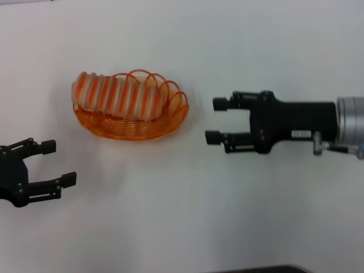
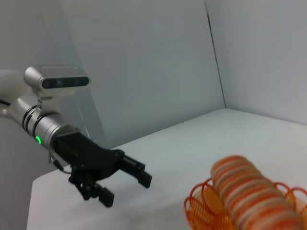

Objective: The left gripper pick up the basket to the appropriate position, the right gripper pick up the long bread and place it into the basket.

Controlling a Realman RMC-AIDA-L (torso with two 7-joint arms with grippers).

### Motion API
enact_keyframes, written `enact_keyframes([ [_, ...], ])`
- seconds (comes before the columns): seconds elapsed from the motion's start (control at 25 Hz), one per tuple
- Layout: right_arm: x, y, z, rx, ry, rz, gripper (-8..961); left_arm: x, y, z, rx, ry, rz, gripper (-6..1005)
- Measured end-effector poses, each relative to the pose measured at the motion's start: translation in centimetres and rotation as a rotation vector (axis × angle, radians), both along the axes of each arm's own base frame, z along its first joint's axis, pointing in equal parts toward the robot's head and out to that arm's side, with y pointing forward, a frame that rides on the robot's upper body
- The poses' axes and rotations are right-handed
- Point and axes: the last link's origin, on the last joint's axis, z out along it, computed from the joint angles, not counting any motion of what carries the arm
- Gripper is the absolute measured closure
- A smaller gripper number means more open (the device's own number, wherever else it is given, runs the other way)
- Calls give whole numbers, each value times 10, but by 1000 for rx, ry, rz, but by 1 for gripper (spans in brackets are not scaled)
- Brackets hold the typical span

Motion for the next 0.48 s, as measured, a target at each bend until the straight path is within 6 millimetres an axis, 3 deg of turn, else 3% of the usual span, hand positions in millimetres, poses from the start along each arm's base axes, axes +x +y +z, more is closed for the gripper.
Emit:
enact_keyframes([
  [0.48,36,-27,-14,-39,-75,-50,144,1,-3,-5,-16,-29,13,114],
])
